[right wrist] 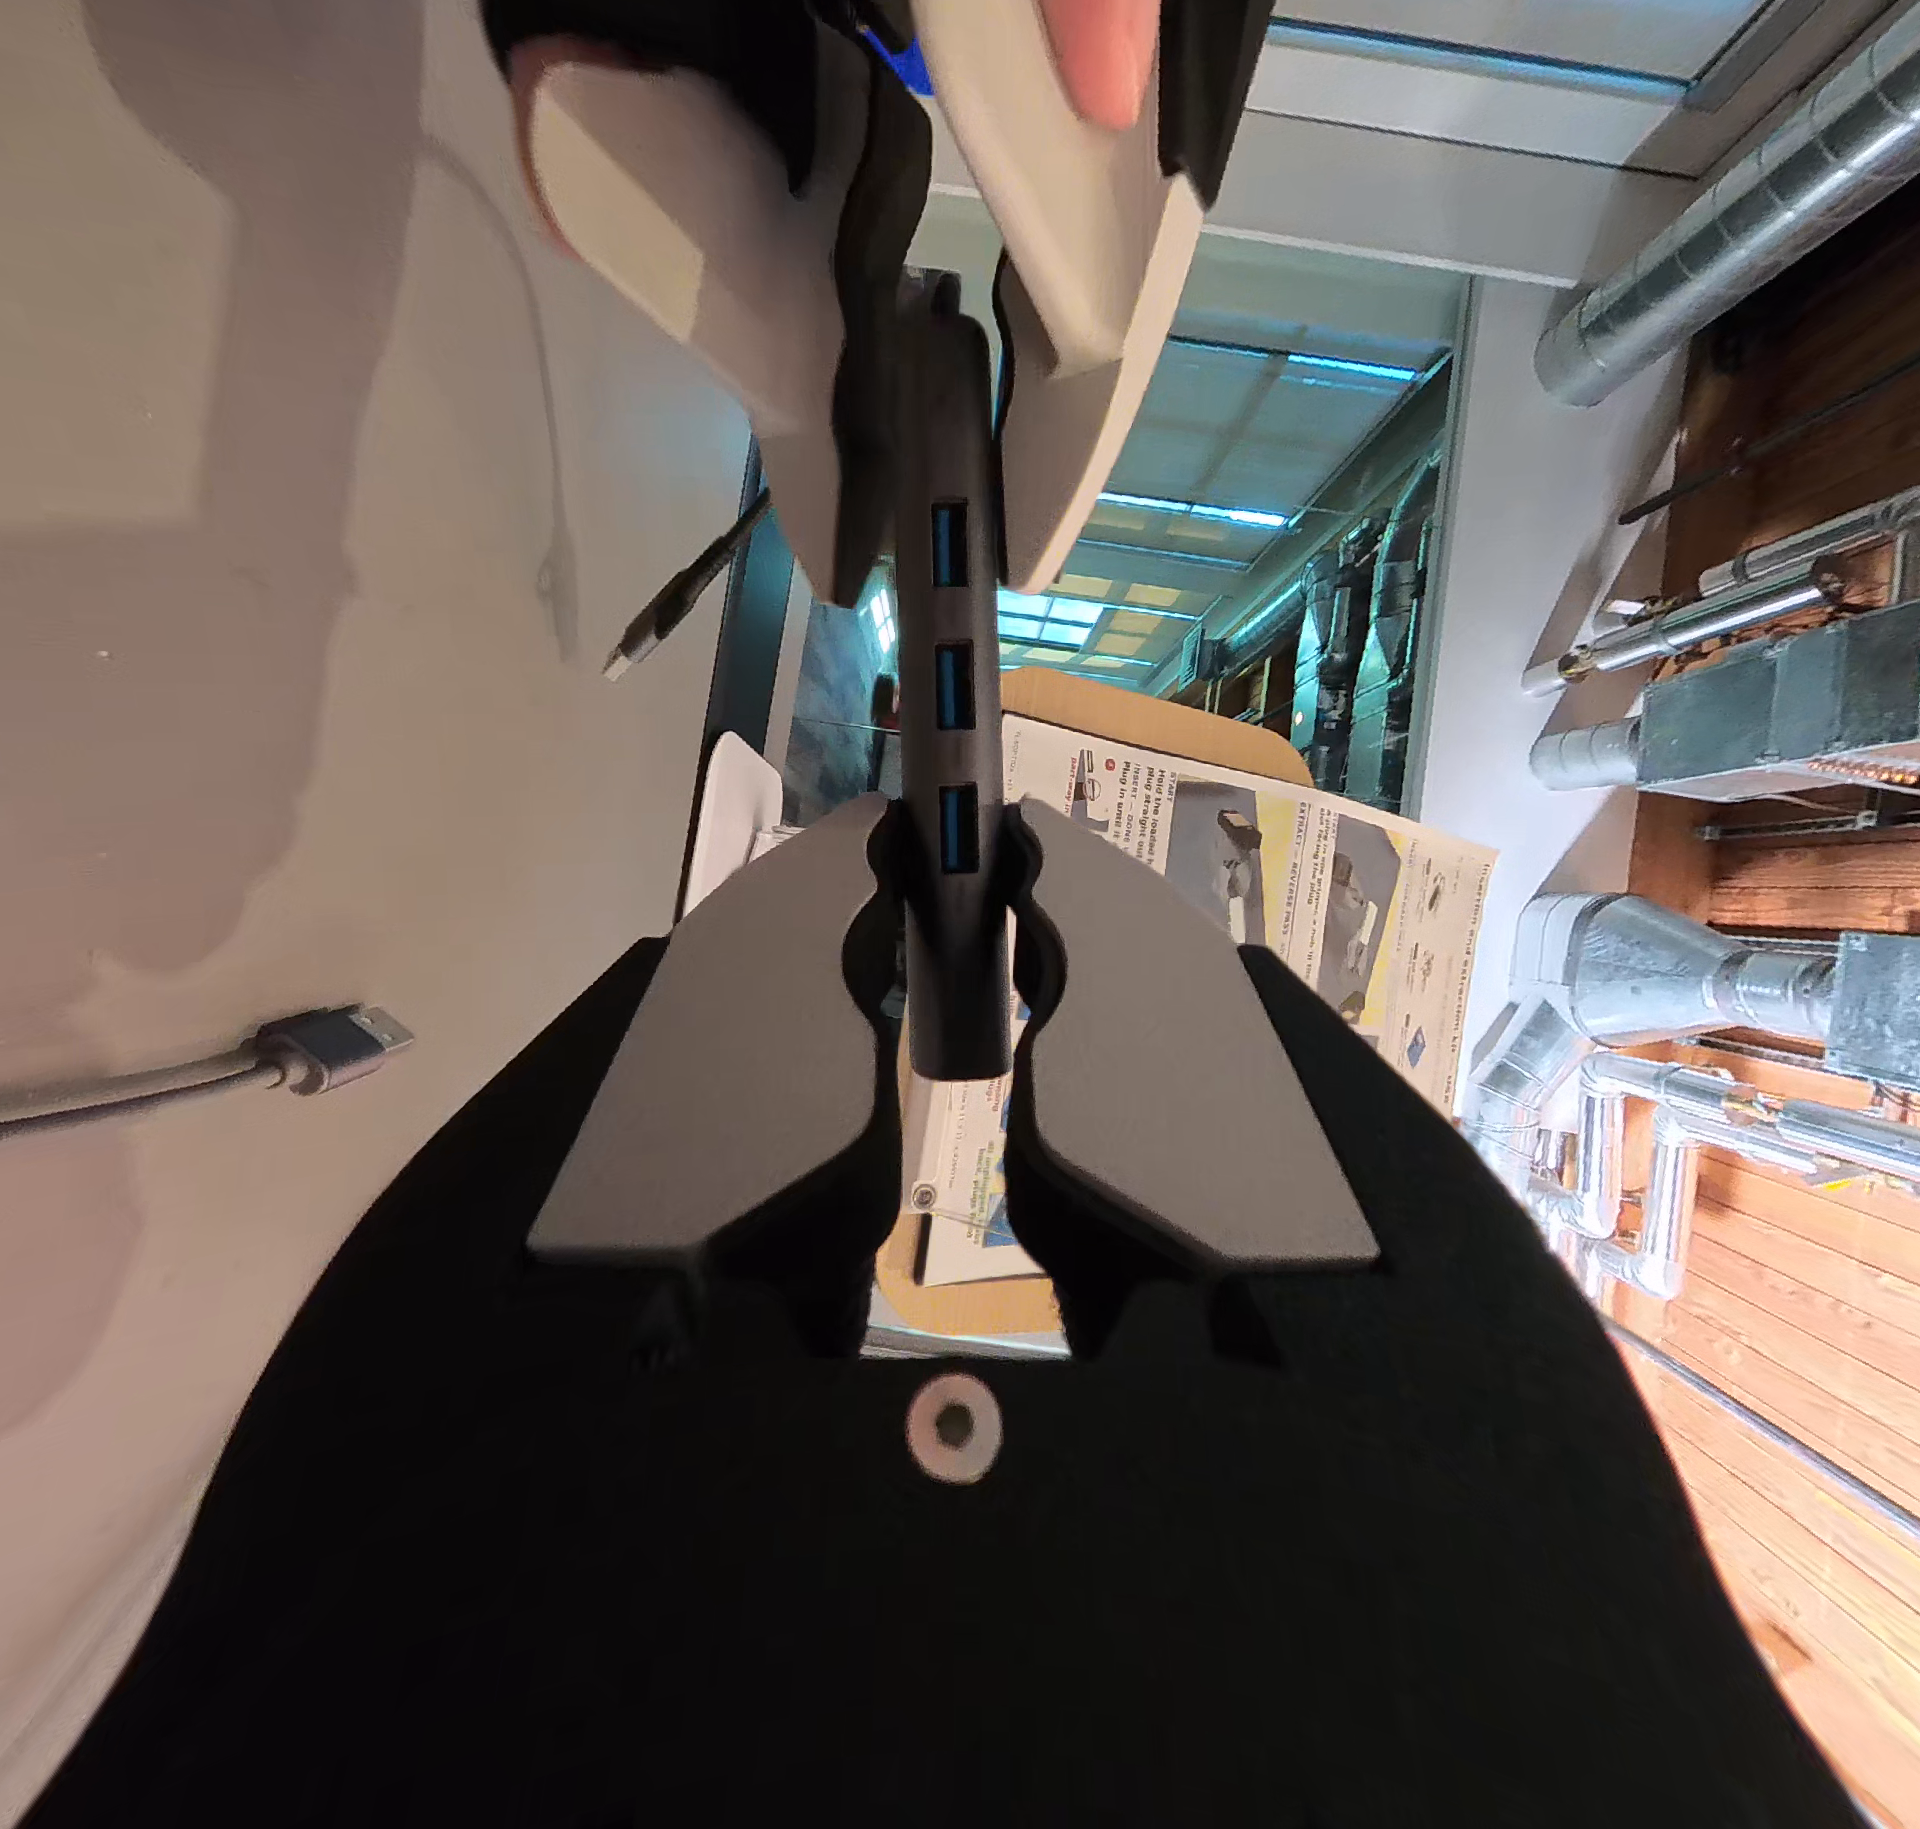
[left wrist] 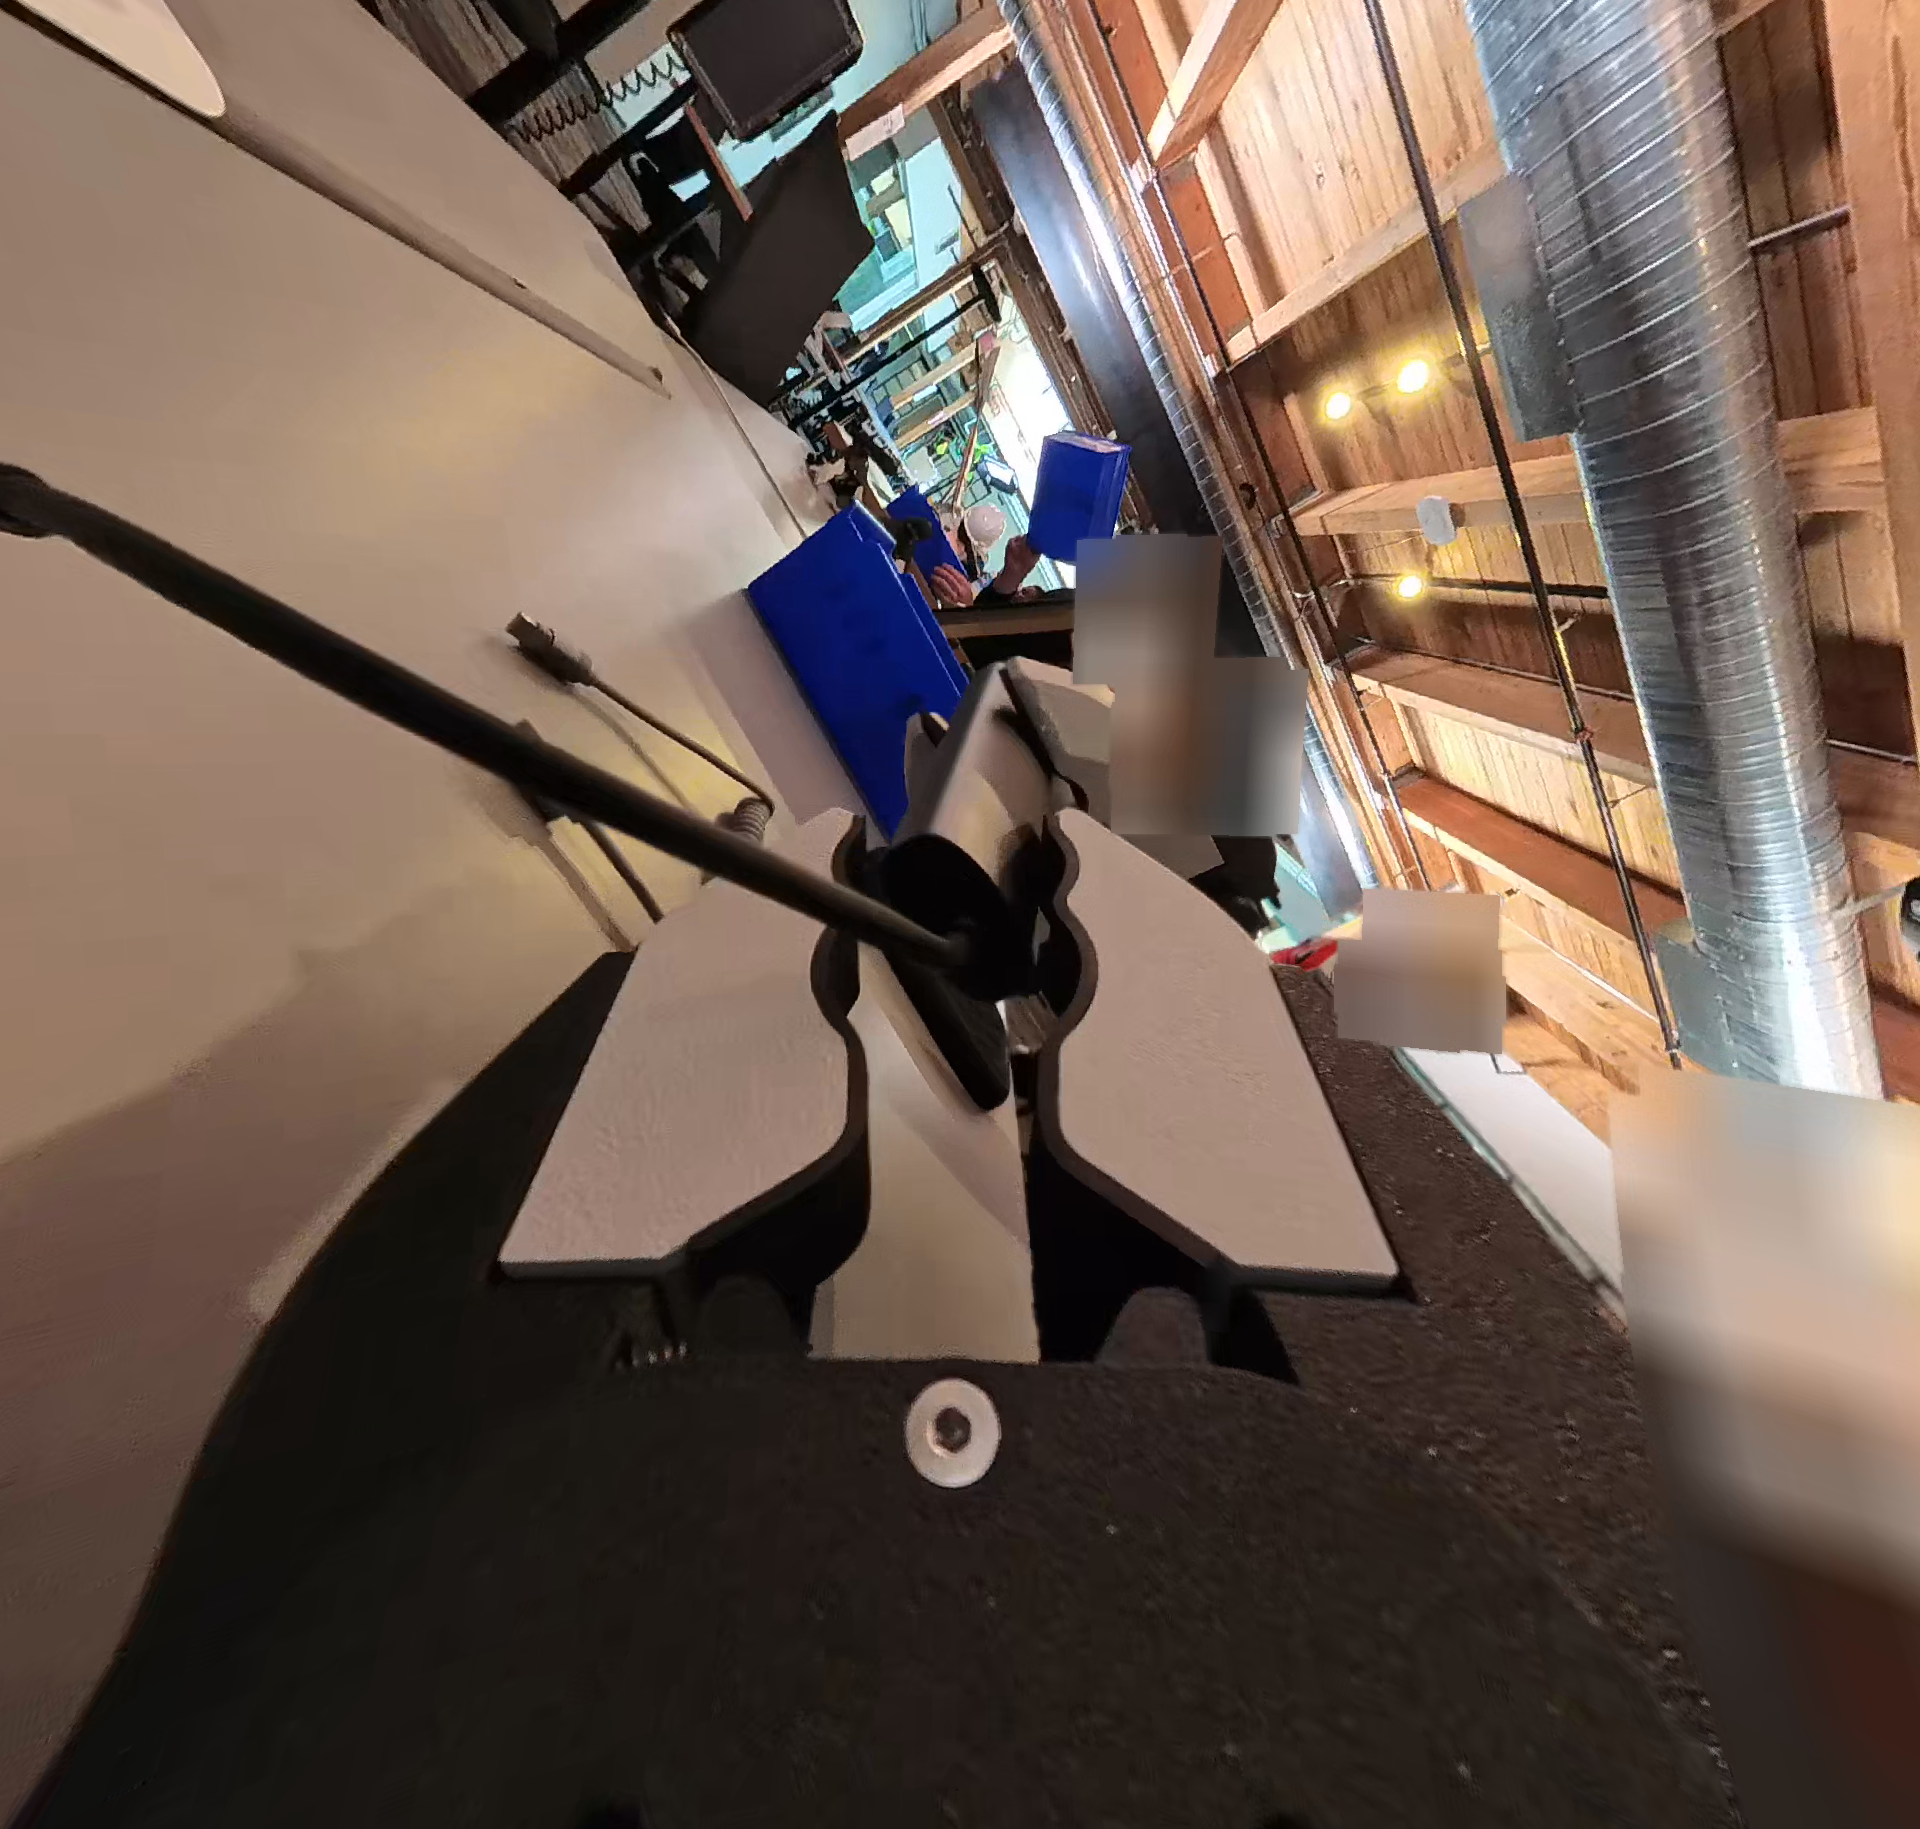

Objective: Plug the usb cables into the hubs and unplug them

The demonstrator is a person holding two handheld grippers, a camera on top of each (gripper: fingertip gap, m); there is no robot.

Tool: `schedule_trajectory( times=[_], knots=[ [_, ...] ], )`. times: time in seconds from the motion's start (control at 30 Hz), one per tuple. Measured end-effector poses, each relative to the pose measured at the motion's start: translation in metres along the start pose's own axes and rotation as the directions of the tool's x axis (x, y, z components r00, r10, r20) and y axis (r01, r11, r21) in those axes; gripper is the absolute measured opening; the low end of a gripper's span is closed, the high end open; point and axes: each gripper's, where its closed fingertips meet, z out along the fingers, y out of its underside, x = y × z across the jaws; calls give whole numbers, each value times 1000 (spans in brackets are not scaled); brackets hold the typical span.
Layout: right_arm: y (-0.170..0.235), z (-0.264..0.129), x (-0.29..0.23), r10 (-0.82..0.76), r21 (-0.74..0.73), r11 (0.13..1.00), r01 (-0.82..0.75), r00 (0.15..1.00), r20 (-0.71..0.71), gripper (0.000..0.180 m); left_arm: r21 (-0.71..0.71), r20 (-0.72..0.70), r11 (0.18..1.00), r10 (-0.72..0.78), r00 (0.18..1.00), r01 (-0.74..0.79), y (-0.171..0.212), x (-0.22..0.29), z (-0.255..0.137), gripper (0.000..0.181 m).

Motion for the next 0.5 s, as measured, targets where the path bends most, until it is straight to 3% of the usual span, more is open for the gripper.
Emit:
schedule_trajectory(
  times=[0.07,0.3,0.43,0.5],
  knots=[
    [0,1,-1,10,6,1000,-10,1000,9,17,25,-18,1000,-18,1000,19,-3,0,-1,23],
    [1,1,2,84,16,996,-84,996,3,17,16,-32,999,32,999,-31,-3,6,-1,24],
    [1,1,10,184,28,982,-184,983,4,17,62,-35,981,189,981,-186,-12,20,0,26],
    [-1,1,6,266,39,962,-270,960,82,17,58,-14,953,297,955,-296,-13,24,0,28]
  ],
)
